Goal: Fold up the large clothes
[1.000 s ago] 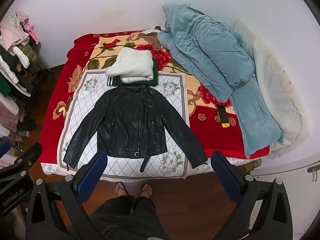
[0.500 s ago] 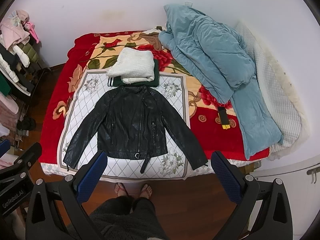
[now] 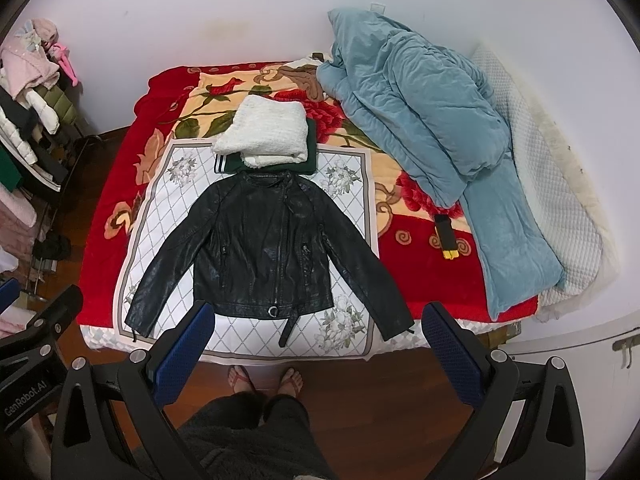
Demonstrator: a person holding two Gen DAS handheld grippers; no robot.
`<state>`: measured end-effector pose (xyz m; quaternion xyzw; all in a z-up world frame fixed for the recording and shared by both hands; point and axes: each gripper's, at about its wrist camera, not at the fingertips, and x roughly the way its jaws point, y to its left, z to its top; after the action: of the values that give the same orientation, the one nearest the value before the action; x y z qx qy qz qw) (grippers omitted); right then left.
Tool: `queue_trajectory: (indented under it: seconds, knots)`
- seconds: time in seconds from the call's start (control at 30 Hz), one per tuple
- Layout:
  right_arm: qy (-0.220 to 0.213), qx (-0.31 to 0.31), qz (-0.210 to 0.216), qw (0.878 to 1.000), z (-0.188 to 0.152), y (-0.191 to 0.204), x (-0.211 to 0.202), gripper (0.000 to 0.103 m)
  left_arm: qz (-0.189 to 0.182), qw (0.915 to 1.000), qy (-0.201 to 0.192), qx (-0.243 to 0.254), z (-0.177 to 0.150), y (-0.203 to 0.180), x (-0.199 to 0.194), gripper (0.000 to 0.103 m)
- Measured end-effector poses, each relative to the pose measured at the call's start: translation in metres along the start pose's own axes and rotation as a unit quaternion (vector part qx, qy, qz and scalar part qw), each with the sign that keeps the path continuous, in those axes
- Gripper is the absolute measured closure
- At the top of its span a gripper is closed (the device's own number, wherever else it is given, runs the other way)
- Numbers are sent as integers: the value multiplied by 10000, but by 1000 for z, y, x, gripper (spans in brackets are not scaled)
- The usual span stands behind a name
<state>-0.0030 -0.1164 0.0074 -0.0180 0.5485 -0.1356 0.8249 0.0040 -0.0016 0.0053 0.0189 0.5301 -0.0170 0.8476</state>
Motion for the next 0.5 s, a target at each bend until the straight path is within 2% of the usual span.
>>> queue_trajectory:
  seconds: [0.3,0.33,0.5]
  knots:
    - [-10,-3,-5,10000,-14,-5,0,0,5,10000,-6,1,7,0,2,0]
    - [-9,-4,-7,10000,4,-3,0,0,7,10000,-6,9,7,0,2,0]
    - [-12,-3,-11,10000,9,-4,-2,0,-2,10000,-7,6,7,0,2,0]
